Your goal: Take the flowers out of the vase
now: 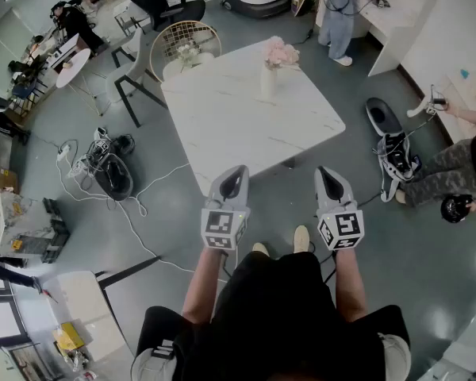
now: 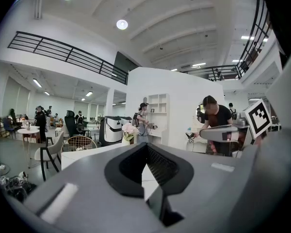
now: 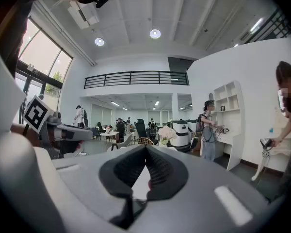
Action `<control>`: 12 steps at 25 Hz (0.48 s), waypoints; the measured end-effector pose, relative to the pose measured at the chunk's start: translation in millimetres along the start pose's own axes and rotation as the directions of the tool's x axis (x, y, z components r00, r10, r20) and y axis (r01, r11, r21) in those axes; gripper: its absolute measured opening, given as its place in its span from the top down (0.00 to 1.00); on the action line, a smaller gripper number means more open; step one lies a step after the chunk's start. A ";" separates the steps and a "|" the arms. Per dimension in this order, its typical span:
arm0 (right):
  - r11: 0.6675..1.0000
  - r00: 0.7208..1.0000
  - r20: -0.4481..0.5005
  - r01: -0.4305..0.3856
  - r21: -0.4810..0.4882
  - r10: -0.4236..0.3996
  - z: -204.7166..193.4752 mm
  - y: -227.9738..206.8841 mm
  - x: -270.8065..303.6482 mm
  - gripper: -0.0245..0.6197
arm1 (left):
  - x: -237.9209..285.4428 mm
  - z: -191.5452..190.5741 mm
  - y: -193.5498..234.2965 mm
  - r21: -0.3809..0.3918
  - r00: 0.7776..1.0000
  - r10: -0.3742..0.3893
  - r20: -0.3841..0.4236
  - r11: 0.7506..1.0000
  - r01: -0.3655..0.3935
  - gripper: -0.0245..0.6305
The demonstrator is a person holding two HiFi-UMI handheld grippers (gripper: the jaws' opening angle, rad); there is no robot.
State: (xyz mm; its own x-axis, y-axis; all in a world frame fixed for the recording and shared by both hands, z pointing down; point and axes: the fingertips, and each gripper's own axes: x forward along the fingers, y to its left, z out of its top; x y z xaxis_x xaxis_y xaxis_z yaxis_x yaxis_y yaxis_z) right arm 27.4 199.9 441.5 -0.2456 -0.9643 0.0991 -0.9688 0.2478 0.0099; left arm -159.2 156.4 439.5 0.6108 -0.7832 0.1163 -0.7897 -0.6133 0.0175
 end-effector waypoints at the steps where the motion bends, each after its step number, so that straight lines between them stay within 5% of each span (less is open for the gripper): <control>1: 1.000 1.000 0.000 0.000 0.000 0.000 -0.5 -0.1 -0.3 0.96 | 0.1 -0.5 -0.8 0.001 1.000 -0.001 0.001 1.000 0.001 0.95; 12: 1.000 1.000 0.005 -0.001 0.003 0.001 -1.5 5.7 3.1 0.96 | -0.9 -2.5 3.3 0.007 1.000 -0.009 0.007 1.000 0.009 0.95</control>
State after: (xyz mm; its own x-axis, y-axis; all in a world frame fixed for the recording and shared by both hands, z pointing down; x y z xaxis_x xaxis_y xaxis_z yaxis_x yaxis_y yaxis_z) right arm 21.2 198.5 443.3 -0.2471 -0.9644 0.0938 -0.9685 0.2488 0.0070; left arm -162.5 155.3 441.9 0.6182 -0.7784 0.1091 -0.7838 -0.6209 0.0119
